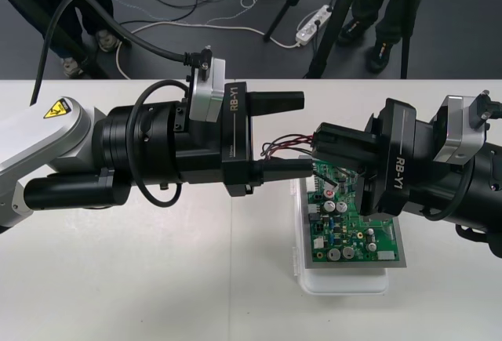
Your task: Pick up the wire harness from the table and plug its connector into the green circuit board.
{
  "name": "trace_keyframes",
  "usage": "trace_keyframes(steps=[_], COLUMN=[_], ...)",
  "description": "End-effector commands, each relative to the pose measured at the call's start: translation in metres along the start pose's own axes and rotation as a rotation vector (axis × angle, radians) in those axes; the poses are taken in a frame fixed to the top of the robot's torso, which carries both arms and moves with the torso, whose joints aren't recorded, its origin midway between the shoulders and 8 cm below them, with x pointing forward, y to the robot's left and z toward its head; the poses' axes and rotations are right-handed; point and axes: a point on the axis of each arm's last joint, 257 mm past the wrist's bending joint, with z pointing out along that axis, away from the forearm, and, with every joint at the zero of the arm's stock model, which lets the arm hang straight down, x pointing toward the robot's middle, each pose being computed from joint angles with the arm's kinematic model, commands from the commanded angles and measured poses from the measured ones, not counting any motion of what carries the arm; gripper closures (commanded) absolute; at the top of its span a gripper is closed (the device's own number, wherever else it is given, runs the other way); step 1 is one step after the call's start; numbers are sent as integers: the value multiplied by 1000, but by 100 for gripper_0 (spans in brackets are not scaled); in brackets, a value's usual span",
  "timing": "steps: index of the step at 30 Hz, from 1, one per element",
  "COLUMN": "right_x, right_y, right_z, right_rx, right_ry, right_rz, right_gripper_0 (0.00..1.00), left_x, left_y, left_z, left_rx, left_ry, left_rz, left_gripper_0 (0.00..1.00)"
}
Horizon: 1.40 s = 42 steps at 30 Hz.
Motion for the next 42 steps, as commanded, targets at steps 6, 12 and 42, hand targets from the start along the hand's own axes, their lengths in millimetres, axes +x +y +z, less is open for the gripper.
trace_keyframes(steps=[6,12,42], right_x=[-16,-15,-14], right_y=[10,10,3], right_z=[12,12,12], right_rx=[-34,-33,-6], right_ry=[-29,-30,-25], right_rz=[14,16,48], right_gripper_0=[100,100,0], left_x=[-27,-26,-29], left_y=[-6,-5,-5], left_z=[17,16,16], left_rx=[17,15,15], left_ry=[-56,-56,-64], left_rz=[118,118,119], left_gripper_0=[100,100,100])
